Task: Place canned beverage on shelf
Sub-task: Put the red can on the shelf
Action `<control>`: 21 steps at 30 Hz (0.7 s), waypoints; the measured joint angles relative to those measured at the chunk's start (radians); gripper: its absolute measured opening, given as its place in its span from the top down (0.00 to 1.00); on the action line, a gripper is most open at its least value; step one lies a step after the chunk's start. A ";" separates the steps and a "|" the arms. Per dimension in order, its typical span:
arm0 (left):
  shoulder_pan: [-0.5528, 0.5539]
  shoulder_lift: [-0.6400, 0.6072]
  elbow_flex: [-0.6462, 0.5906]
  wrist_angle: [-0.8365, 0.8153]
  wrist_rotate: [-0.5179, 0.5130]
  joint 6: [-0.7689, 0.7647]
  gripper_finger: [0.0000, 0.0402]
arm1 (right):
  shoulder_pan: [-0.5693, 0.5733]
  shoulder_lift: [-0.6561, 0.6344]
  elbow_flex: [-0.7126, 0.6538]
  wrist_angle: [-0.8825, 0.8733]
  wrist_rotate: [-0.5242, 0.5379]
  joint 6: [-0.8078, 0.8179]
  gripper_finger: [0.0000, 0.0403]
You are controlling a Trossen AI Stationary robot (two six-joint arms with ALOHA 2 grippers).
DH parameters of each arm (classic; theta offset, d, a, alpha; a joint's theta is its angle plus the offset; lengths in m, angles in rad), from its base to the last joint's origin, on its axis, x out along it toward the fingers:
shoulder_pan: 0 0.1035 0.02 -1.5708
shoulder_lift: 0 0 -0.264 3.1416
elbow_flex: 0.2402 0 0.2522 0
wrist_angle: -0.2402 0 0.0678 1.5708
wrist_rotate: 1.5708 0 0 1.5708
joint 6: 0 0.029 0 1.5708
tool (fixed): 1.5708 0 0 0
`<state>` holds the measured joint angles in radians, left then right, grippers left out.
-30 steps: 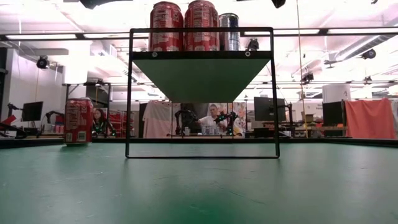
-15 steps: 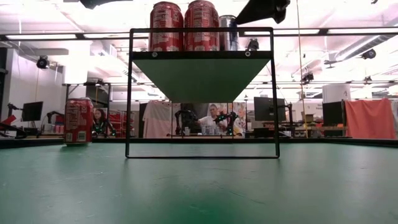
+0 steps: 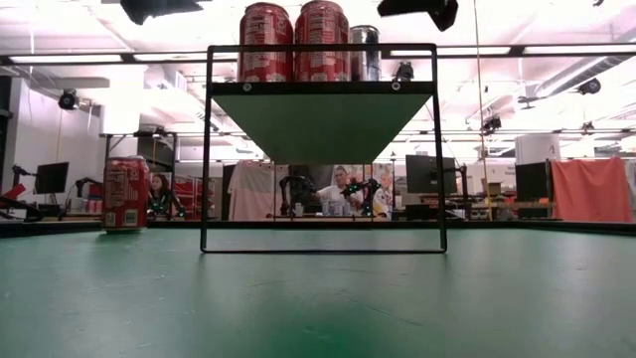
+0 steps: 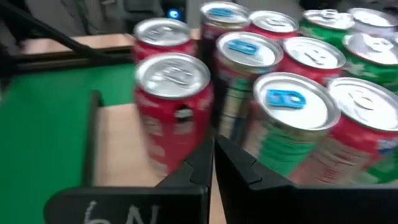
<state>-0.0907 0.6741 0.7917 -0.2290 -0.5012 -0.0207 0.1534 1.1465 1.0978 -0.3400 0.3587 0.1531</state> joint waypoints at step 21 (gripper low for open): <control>0.495 0.368 0.261 -1.047 -0.120 -0.542 0.31 | 0.087 0.003 0.053 0.000 0.000 -0.010 0.98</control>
<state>0.4040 1.0419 1.0524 -1.2763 -0.6210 -0.5628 0.2402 1.1492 1.1511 -0.3397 0.3583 0.1431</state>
